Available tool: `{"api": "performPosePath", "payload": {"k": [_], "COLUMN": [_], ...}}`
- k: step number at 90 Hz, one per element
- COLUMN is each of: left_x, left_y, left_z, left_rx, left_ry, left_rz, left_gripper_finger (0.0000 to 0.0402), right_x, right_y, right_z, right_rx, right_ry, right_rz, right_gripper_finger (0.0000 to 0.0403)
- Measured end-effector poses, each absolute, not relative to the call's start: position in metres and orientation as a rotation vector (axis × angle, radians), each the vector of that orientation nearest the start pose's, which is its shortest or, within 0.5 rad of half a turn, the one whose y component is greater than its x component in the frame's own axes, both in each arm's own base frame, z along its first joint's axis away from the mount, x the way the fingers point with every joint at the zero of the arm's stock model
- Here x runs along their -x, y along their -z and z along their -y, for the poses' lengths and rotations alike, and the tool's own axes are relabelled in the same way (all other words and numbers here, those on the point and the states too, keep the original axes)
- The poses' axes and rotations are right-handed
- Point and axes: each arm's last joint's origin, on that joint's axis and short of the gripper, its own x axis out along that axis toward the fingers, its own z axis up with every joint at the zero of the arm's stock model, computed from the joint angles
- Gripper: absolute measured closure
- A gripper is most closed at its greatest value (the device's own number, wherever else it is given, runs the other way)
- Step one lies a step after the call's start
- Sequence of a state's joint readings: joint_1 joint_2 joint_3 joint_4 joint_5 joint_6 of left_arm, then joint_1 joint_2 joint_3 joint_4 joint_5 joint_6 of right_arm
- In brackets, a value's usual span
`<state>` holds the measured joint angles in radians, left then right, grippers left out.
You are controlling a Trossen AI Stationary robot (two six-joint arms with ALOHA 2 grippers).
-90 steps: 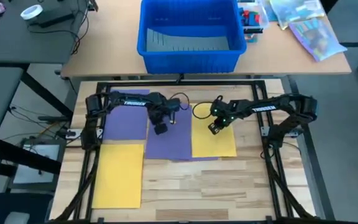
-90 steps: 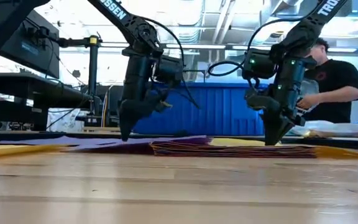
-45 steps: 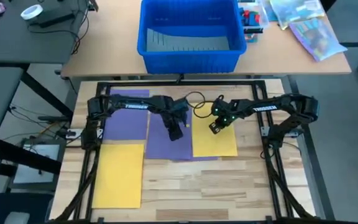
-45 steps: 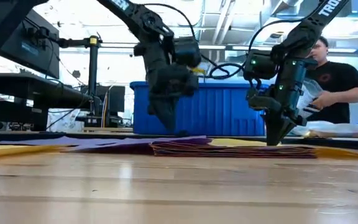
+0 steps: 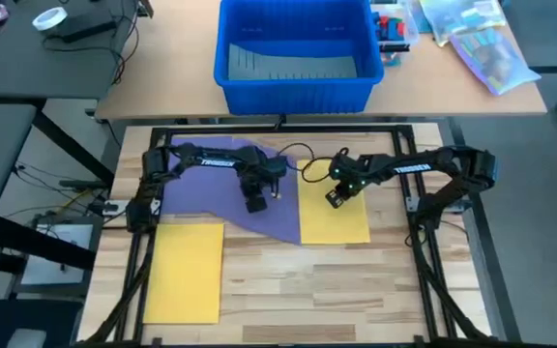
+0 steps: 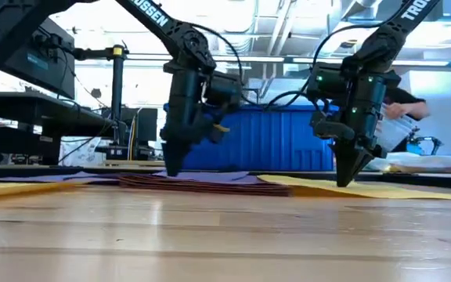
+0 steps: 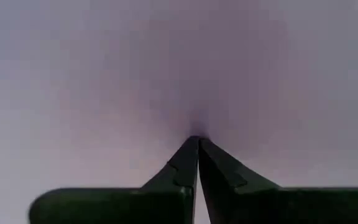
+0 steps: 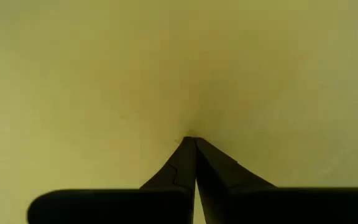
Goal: Organize paper
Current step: Stack the purple colored paper on top of the other purple colored paper
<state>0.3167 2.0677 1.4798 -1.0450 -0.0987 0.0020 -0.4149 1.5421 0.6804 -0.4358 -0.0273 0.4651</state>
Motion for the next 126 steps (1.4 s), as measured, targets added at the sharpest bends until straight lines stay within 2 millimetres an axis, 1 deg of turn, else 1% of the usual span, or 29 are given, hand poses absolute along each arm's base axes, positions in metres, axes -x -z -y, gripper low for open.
{"api": "performPosePath", "payload": {"k": [6,14,20,27,35,42,48,52,56,66,72,79,82,86,95,106,112,120,126], "left_x": [-0.355,-0.355,-0.358,-0.364,-0.367,-0.366,-0.366,-0.366,-0.365,-0.359,-0.357,-0.358,-0.357,-0.355,-0.351,-0.347,-0.347,-0.347,-0.346], "left_y": [-0.159,-0.172,-0.179,-0.184,-0.186,-0.185,-0.185,-0.185,-0.185,-0.184,-0.184,-0.182,-0.181,-0.179,-0.172,-0.166,-0.165,-0.165,-0.165], "left_z": [-0.124,-0.128,-0.129,-0.126,-0.123,-0.123,-0.124,-0.125,-0.125,-0.130,-0.132,-0.134,-0.134,-0.135,-0.138,-0.135,-0.134,-0.135,-0.135], "left_rx": [0.231,0.312,0.343,0.327,0.315,0.317,0.317,0.312,0.310,0.333,0.332,0.326,0.332,0.342,0.378,0.376,0.363,0.354,0.355], "left_ry": [-0.373,-0.424,-0.378,-0.312,-0.277,-0.277,-0.278,-0.276,-0.270,-0.250,-0.231,-0.225,-0.222,-0.215,-0.196,-0.168,-0.153,-0.149,-0.151], "left_rz": [-1.603,-1.520,-1.452,-1.376,-1.355,-1.369,-1.368,-1.368,-1.373,-1.414,-1.418,-1.399,-1.401,-1.407,-1.404,-1.430,-1.434,-1.430,-1.432], "left_gripper_finger": [0.0402,0.0402,0.0402,0.0402,0.0402,0.0402,0.0402,0.0402,0.0402,0.0402,0.0402,0.0402,0.0402,0.0402,0.0402,0.0402,0.0402,0.0402,0.0402], "right_x": [-0.223,-0.223,-0.224,-0.224,-0.228,-0.237,-0.251,-0.263,-0.271,-0.286,-0.291,-0.300,-0.302,-0.306,-0.322,-0.343,-0.353,-0.356,-0.351], "right_y": [-0.127,-0.127,-0.127,-0.128,-0.130,-0.135,-0.147,-0.158,-0.165,-0.173,-0.177,-0.172,-0.167,-0.158,-0.144,-0.127,-0.123,-0.117,-0.113], "right_z": [0.098,0.098,0.098,0.098,0.096,0.092,0.089,0.088,0.085,0.076,0.072,0.072,0.073,0.073,0.074,0.070,0.069,0.070,0.072], "right_rx": [-0.679,-0.679,-0.679,-0.679,-0.705,-0.718,-0.692,-0.648,-0.594,-0.471,-0.413,-0.352,-0.344,-0.343,-0.357,-0.366,-0.386,-0.428,-0.450], "right_ry": [0.627,0.626,0.626,0.623,0.563,0.475,0.400,0.348,0.303,0.230,0.204,0.192,0.192,0.188,0.185,0.162,0.162,0.174,0.191], "right_rz": [-1.183,-1.183,-1.182,-1.175,-1.134,-1.066,-0.954,-0.864,-0.812,-0.746,-0.703,-0.662,-0.673,-0.688,-0.705,-0.751,-0.748,-0.769,-0.820], "right_gripper_finger": [0.0403,0.0403,0.0403,0.0403,0.0403,0.0403,0.0403,0.0403,0.0403,0.0403,0.0403,0.0403,0.0403,0.0403,0.0403,0.0403,0.0403,0.0403,0.0403]}}
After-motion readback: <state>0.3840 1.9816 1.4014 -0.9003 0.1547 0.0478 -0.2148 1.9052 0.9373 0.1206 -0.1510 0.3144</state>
